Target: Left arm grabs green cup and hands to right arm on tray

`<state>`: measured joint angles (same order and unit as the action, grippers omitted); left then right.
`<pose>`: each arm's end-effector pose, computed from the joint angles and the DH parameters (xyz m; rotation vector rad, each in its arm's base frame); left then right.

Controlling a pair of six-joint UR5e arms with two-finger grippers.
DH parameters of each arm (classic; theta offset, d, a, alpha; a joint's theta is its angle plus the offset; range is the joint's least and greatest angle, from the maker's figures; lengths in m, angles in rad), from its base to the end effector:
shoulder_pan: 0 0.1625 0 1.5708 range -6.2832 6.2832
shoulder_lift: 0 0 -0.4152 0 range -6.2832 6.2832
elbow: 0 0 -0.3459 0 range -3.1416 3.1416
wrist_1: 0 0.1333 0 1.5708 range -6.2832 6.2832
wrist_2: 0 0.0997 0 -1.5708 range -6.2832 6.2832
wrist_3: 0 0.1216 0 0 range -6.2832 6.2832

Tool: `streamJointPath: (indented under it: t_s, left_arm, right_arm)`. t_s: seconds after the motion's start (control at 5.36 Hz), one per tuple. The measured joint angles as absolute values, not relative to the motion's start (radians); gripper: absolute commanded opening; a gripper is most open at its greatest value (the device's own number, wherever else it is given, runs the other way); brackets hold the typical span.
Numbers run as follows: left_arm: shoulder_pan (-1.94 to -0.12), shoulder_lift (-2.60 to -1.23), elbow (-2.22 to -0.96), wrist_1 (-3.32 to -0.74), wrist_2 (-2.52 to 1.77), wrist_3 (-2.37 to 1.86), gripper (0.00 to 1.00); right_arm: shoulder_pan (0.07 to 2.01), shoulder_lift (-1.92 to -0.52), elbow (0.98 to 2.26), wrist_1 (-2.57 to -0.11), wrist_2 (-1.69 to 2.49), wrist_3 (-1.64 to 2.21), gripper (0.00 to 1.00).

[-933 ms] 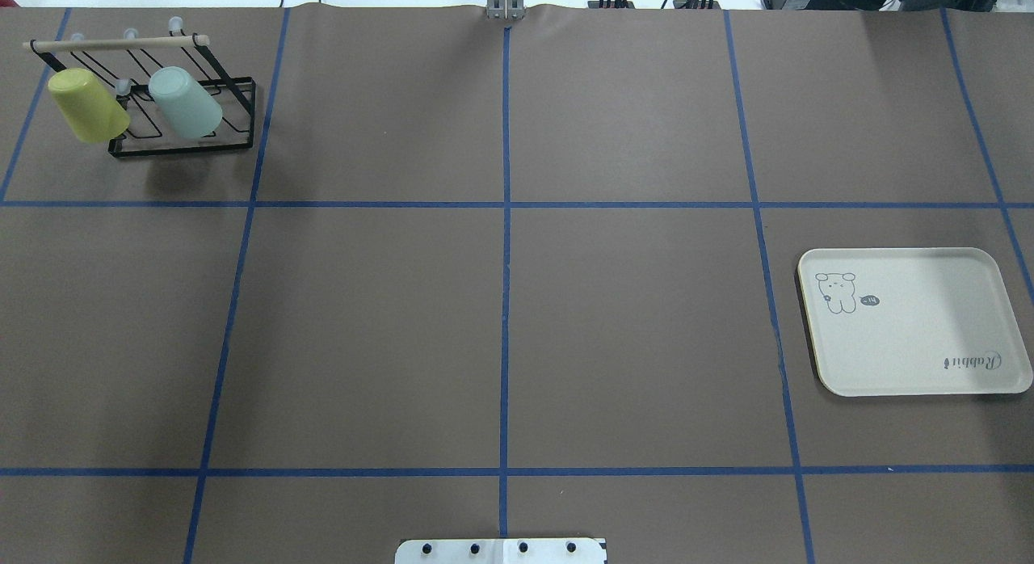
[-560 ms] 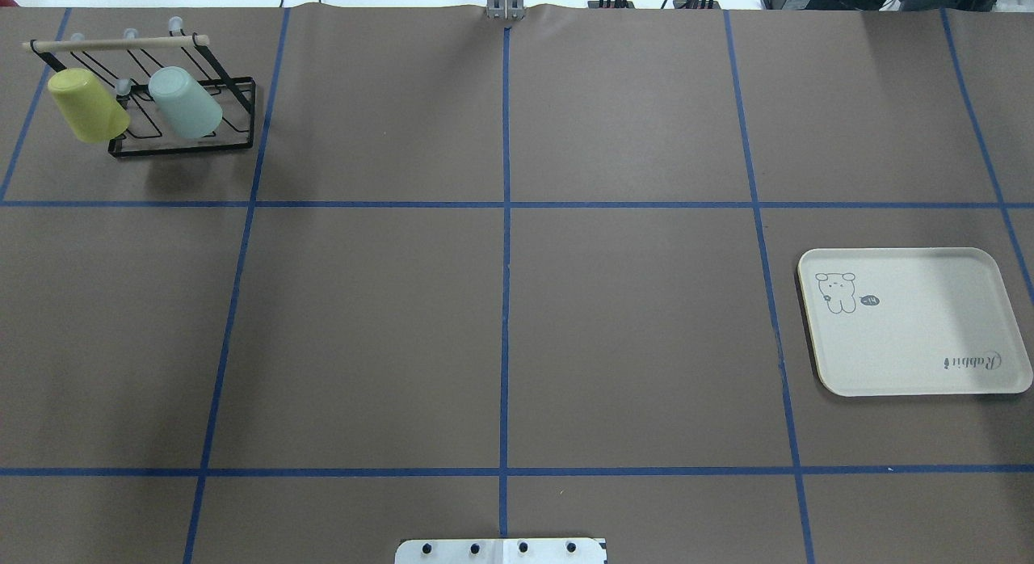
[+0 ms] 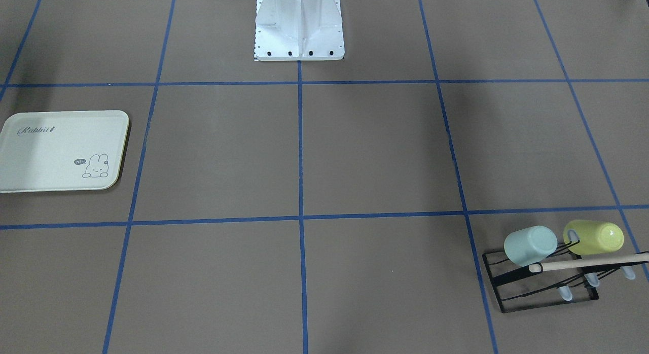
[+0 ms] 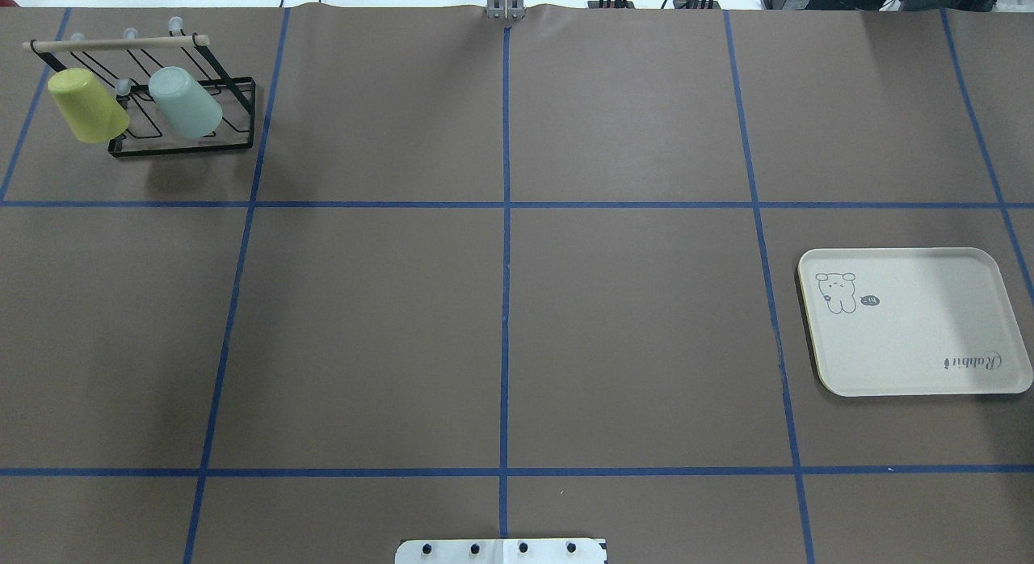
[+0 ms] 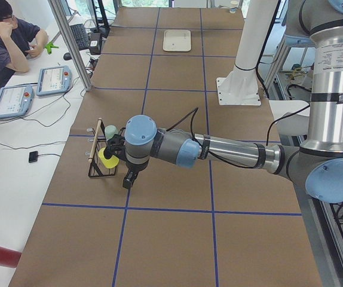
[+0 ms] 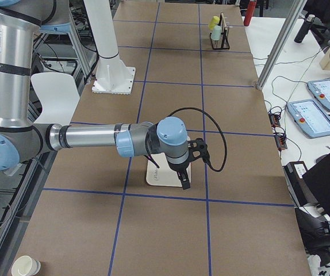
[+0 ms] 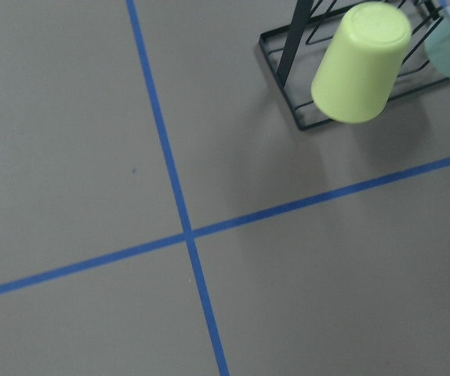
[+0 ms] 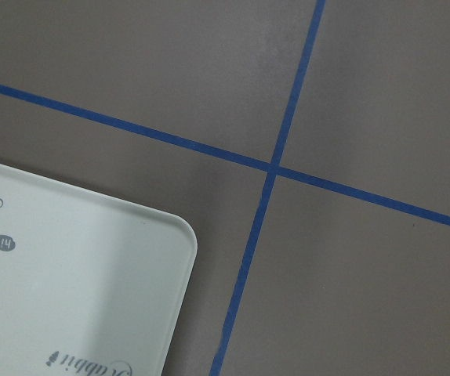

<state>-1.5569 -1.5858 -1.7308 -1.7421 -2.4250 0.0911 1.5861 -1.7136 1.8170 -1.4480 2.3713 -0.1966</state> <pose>-0.0351 -0.4683 0.5587 0.3579 0.8337 0.2456 0.0522 -0.4004 0.5979 0.2978 -0.7720 -0.2614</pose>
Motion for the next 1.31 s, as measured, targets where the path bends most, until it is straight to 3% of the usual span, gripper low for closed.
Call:
streamJointPath:
  t_s: [0.75,1.31]
  left_arm:
    - [-1.347,-1.806,-1.692,-1.744,-2.418,-0.227,1.00]
    - [-1.204,-2.002,-1.558,-1.739,-2.284,-0.508,1.00]
  right_arm:
    - [1.441,-1.624,1.816,-1.389,2.378,-0.146,1.00]
    - [1.421,-1.612,1.816,-1.389,2.378,-0.132,1.00]
